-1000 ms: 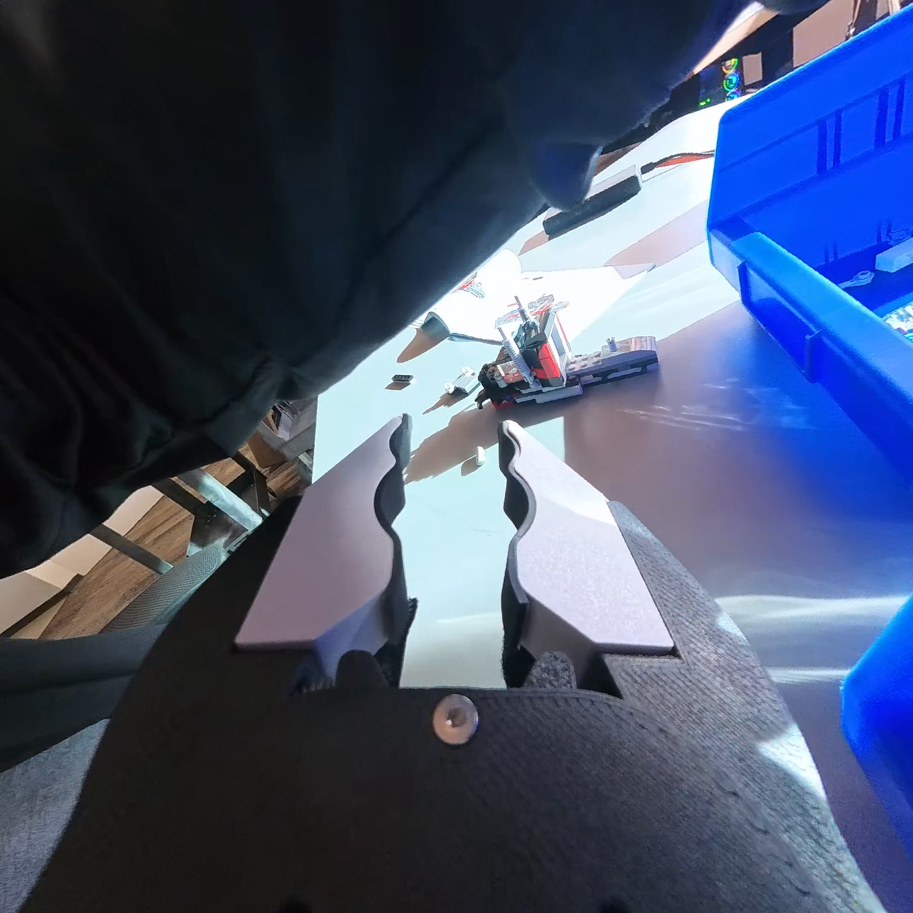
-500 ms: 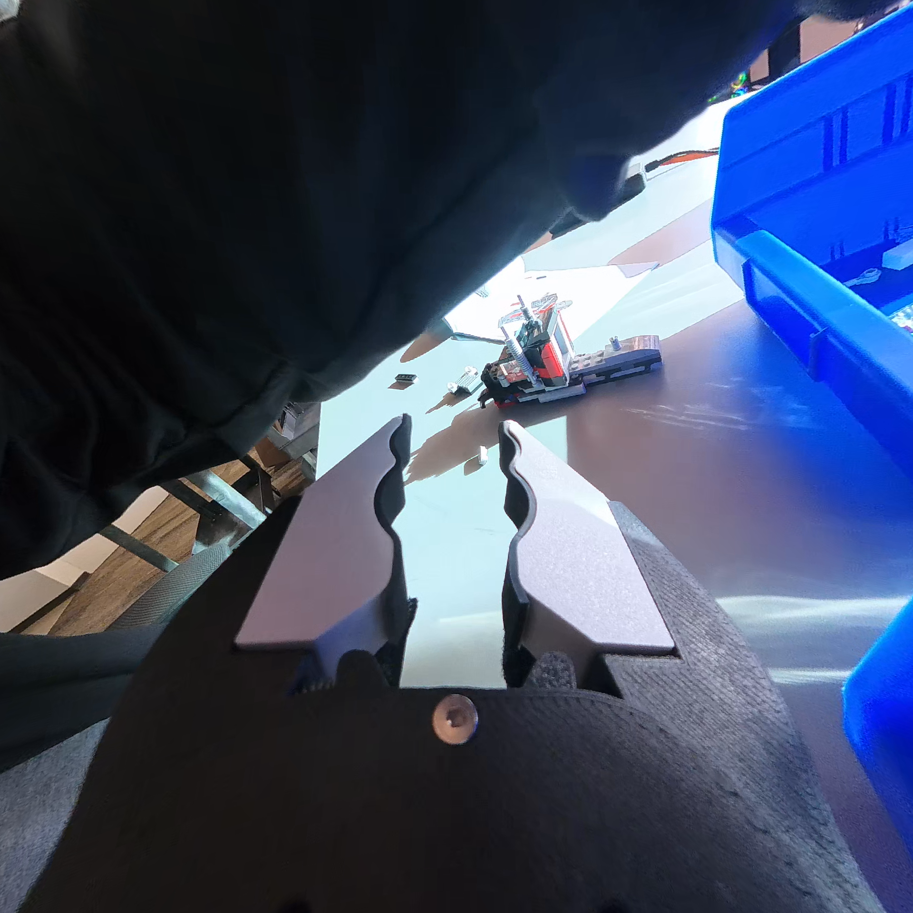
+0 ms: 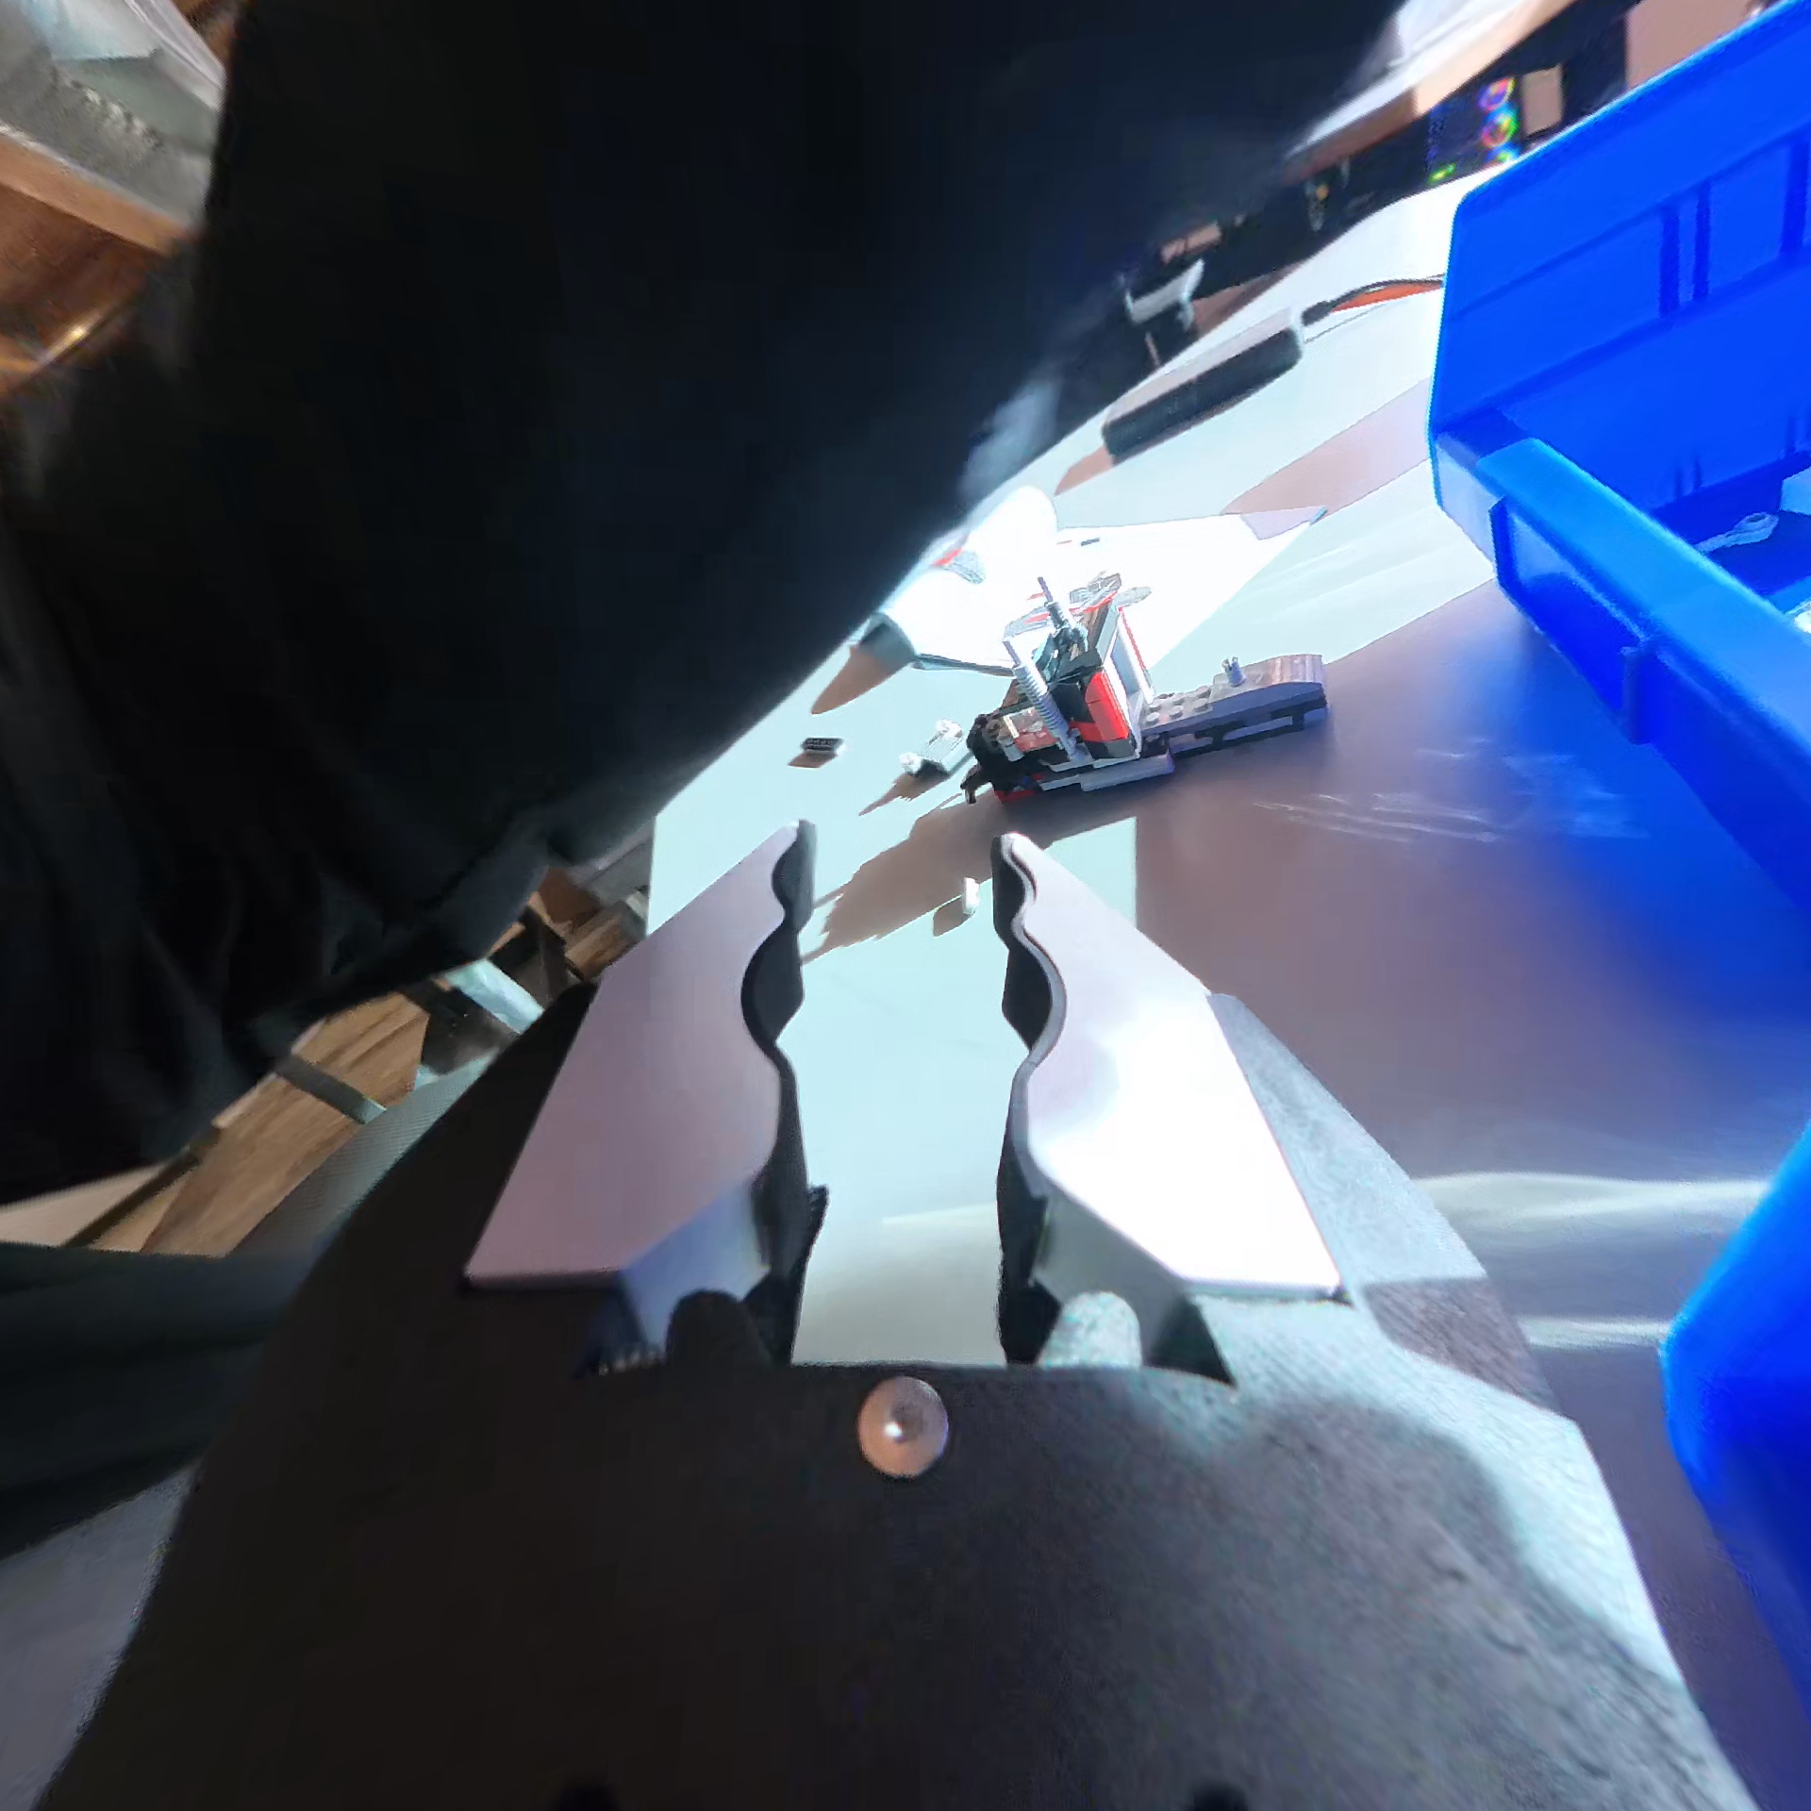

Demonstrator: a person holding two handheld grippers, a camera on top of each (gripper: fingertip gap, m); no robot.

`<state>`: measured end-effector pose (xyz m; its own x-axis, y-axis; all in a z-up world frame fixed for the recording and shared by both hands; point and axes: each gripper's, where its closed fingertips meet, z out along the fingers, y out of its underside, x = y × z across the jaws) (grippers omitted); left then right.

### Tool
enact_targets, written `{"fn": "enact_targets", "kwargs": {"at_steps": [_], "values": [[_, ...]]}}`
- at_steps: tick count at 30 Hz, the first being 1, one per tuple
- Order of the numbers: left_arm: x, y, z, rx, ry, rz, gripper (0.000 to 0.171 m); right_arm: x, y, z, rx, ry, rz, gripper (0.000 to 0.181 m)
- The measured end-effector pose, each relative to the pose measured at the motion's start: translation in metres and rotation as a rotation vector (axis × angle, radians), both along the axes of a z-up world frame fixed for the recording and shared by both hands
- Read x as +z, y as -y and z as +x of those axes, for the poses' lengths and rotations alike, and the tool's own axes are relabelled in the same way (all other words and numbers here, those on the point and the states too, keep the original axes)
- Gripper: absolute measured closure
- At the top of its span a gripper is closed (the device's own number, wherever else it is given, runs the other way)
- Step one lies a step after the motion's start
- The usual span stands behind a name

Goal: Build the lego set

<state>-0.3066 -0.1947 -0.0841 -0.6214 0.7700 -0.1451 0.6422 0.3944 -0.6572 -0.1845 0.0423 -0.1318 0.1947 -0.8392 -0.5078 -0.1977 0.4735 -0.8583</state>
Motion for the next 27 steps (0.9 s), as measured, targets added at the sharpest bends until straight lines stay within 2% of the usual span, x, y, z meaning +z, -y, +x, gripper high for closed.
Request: {"fn": "enact_targets", "kwargs": {"at_steps": [5,9,12,15,20,23,27], "values": [[0.035,-0.051,0.066,0.202,-0.116,-0.152,0.137,0.0,0.006,-0.002,-0.011,0.002,0.022,0.144],[0.04,-0.105,0.137,0.412,-0.139,-0.259,0.135,-0.002,0.006,-0.001,-0.025,-0.009,0.001,0.144],[0.039,-0.152,0.187,0.572,-0.211,-0.321,0.133,-0.003,0.008,0.0,-0.05,-0.019,-0.014,0.144],[0.029,-0.198,0.231,0.71,-0.287,-0.368,0.129,-0.006,0.011,0.002,-0.076,-0.041,-0.032,0.145],[-0.009,-0.265,0.292,0.909,-0.352,-0.37,0.124,-0.012,0.017,0.005,-0.138,-0.087,-0.052,0.145],[-0.027,-0.292,0.314,1.001,-0.408,-0.376,0.123,-0.016,0.021,0.007,-0.176,-0.113,-0.064,0.145],[-0.04,-0.314,0.33,1.07,-0.448,-0.427,0.121,-0.02,0.023,0.009,-0.211,-0.148,-0.1,0.145]]}}
